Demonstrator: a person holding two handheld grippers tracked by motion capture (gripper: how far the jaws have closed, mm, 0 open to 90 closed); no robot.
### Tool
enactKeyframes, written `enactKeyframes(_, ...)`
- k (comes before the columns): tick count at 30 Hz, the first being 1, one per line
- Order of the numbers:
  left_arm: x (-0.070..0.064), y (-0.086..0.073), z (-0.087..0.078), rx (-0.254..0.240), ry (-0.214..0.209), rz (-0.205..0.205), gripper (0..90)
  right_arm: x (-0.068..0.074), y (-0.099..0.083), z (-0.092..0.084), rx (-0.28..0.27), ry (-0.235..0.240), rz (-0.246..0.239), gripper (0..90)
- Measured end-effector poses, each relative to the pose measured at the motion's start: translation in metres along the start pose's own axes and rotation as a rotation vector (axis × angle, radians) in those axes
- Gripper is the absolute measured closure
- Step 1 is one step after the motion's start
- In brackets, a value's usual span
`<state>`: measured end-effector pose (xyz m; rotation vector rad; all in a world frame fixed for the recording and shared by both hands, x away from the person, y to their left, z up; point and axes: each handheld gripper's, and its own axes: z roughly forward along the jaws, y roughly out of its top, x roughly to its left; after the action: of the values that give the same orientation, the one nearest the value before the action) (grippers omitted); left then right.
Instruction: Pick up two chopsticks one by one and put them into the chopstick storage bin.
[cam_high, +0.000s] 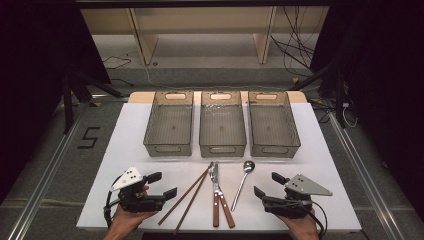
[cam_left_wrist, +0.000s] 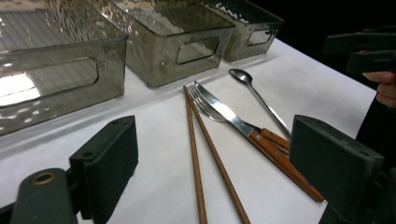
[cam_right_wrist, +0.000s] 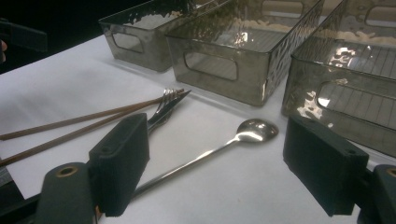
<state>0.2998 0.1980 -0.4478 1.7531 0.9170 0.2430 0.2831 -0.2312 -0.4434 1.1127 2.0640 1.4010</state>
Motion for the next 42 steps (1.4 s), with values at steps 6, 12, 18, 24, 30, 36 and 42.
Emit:
enactKeyframes(6,-0.001,0.001,0.003,0.034,0.015,0.0,15.4,0.0,0.0,0.0,0.006,-0.001,0.001,23.5)
enactKeyframes(12,-0.006,0.007,0.007,0.111,0.044,0.01,15.4,0.0,0.0,0.001,0.017,-0.007,-0.002,23.6)
enactKeyframes(18,-0.015,0.014,0.013,0.202,0.079,0.015,16.7,0.001,0.0,0.003,0.031,0.006,-0.003,23.7)
enactKeyframes(24,-0.029,0.021,0.027,0.336,0.097,0.065,21.1,0.002,0.0,0.004,0.044,0.018,-0.007,23.8)
enactKeyframes(30,-0.037,0.025,0.04,0.446,0.096,0.101,26.4,0.003,0.0,0.005,0.052,0.031,-0.011,24.1)
enactKeyframes(36,-0.041,0.028,0.054,0.543,0.093,0.117,33.2,0.003,0.0,0.006,0.06,0.037,-0.01,24.0)
enactKeyframes(42,-0.045,0.029,0.074,0.676,0.071,0.145,42.7,0.003,0.0,0.006,0.061,0.04,-0.013,24.0)
